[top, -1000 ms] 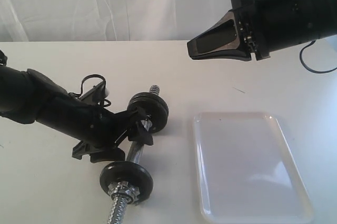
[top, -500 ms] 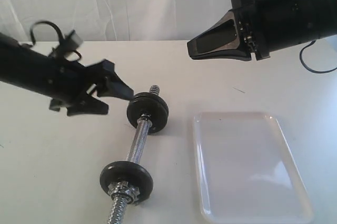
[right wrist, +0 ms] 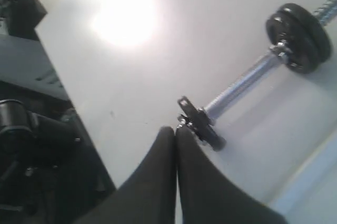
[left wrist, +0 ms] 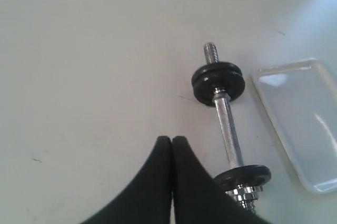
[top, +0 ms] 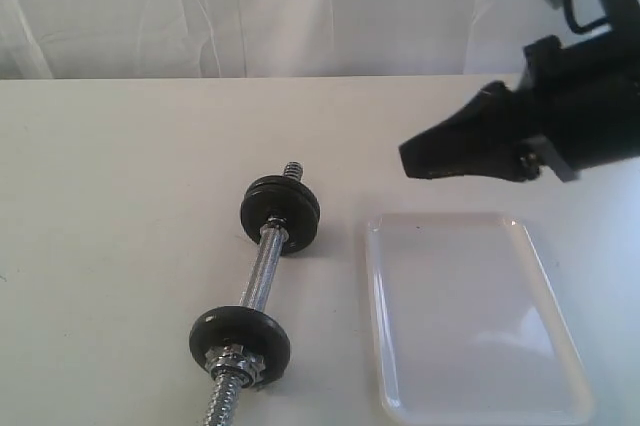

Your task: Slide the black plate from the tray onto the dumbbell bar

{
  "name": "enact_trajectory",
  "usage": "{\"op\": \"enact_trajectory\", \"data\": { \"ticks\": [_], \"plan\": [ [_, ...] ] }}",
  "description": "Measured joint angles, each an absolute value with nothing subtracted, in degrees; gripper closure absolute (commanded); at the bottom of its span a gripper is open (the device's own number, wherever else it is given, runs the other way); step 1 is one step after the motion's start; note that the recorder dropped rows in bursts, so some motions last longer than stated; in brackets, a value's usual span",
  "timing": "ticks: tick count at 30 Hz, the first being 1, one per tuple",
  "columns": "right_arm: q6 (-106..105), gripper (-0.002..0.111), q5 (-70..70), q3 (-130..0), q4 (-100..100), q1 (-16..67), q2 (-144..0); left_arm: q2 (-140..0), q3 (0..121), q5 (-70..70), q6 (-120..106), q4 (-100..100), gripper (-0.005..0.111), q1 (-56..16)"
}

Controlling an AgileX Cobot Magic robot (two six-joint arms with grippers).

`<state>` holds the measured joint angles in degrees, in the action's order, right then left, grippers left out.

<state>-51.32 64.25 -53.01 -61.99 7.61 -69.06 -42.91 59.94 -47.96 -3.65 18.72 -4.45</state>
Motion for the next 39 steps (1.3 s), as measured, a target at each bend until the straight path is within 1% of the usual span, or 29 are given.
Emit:
{"op": "enact_trajectory", "data": {
  "ticks": [4,8,9,12,15,19,33,36,39],
  "plan": [
    [-44.4,0.108,56.7,-48.2,-51.3,7.6,-54.6,-29.1,59.9,-52.9,-2.0,15.7,0.106,-4.4],
    [-32.7,0.108,47.6,-45.7,-37.1,7.6,-37.8,-20.2,57.0,-56.6,-1.8,15.3,0.106,-4.4],
    [-29.3,0.108,45.9,-45.1,-31.9,7.6,-32.7,-18.5,55.5,-57.1,-1.7,15.3,0.106,-4.4],
    [-19.6,0.108,42.0,-42.9,-21.1,7.6,-23.5,-14.8,50.2,-56.0,-0.8,15.2,0.106,-4.4],
    [-10.4,0.108,38.2,-40.8,-13.1,7.6,-18.9,-13.6,45.4,-52.6,-0.5,14.6,0.106,-4.4],
    [-5.5,0.108,35.7,-40.0,-8.7,7.6,-17.1,-13.5,42.5,-51.6,-0.5,14.2,0.106,-4.4],
    [-4.5,0.108,35.1,-39.9,-7.8,7.6,-16.7,-13.5,42.3,-50.8,0.0,14.2,0.106,-4.4],
    [-4.5,0.108,35.1,-39.9,-7.8,7.6,-16.7,-12.5,38.5,-47.7,0.0,14.3,0.106,-4.1],
    [-4.5,0.108,35.1,-39.9,-7.8,7.6,-16.7,-7.5,30.1,-43.0,0.0,13.0,0.106,-3.5]
  ]
}}
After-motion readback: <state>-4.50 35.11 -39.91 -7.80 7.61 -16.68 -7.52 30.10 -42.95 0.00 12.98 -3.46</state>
